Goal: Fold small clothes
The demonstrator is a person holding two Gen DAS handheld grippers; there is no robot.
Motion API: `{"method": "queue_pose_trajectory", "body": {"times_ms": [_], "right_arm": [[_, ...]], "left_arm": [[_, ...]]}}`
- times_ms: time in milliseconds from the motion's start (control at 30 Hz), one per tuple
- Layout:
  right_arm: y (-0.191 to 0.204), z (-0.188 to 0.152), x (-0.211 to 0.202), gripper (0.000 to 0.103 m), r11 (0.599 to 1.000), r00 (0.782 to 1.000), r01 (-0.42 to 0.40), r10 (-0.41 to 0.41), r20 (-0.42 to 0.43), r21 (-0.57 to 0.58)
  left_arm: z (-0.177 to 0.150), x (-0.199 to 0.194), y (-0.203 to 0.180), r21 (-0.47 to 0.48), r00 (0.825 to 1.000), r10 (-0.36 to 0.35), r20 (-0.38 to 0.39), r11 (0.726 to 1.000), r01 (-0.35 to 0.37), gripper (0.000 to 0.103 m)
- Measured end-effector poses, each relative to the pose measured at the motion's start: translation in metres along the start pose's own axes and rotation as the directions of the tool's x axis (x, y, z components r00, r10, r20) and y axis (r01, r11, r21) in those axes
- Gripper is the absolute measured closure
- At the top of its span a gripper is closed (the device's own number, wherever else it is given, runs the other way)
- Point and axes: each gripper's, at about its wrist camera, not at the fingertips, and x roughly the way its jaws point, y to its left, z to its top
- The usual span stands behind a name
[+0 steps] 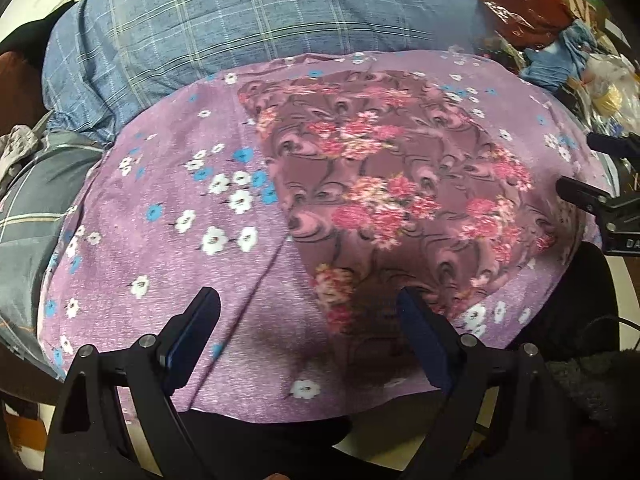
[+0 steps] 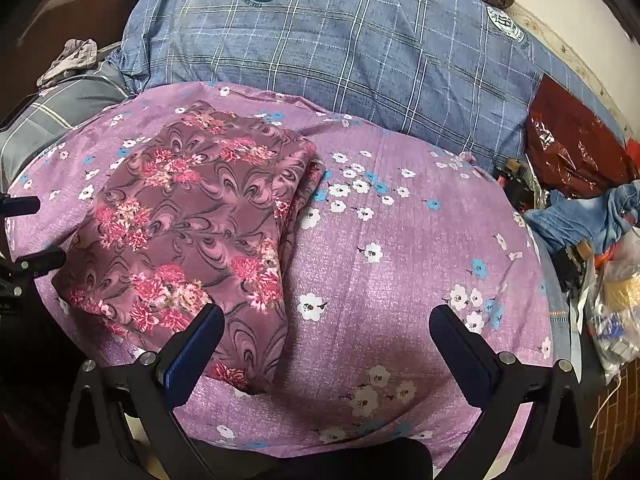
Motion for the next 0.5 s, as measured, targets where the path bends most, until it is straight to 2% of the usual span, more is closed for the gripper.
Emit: {"method": "queue_pose_trajectory", "body": {"times_ms": [367, 500], "right_arm": [[-0.009, -0.003, 0.001, 0.000, 0.999, 1.000, -0.008, 0.008, -0.005, 0.043], [-0.010, -0.003, 0.002, 0.000, 0.999, 1.000, -0.011, 0.011, -0.008, 0.045]], "left_arm": [[0.002, -0.006, -0.010, 0.019, 1.000, -0.017, 0.015, 1.000, 0.016, 0.013], [0.003, -0.011, -0.013, 0.022, 0.998, -0.049, 0.032, 0.999, 0.048, 0.013]]}}
